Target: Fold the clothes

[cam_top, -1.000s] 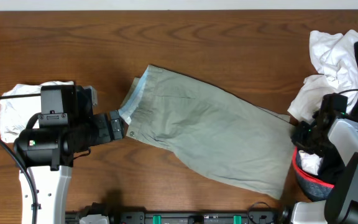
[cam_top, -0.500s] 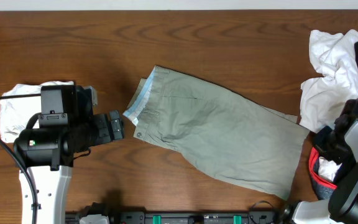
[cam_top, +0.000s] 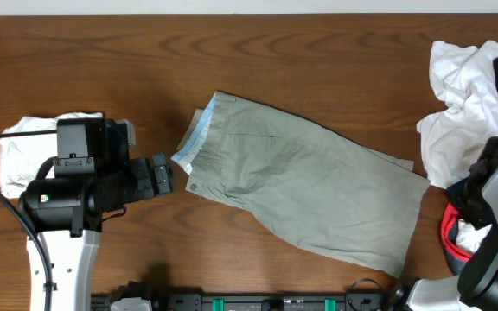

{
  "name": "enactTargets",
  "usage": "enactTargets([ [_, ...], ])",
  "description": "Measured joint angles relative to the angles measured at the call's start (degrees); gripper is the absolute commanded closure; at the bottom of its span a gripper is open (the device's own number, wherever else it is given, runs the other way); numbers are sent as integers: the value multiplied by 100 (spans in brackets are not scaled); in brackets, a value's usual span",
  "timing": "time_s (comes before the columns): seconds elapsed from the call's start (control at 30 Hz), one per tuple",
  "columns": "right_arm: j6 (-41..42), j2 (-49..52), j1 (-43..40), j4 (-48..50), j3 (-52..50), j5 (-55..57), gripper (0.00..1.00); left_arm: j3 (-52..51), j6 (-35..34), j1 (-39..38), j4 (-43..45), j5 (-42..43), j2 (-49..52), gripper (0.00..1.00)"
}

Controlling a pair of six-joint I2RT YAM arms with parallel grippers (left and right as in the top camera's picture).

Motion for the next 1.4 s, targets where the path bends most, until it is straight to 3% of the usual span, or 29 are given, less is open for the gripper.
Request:
enactTargets([
  [0.5, -59, -15, -83, -564, 894, -48, 88, 0, 0, 0, -48, 0, 0, 2],
  [0.7, -1220, -227, -81, -682, 1228, -1757, 79, 0, 0, 0, -59, 0, 0, 2],
  [0.9, -2323, -859, 90, -1305, 1434, -3545, 77, 0, 0, 0, -98, 0, 0, 2],
  [1.1, -2918, -1827, 761, -1987, 1475, -4076, 68, 0, -2, 0, -103, 0, 96, 2],
  [1.4, -3235, -2229, 1823, -2498, 1497, -4192, 68, -389, -2, -120, 420, 435, 1193, 2],
])
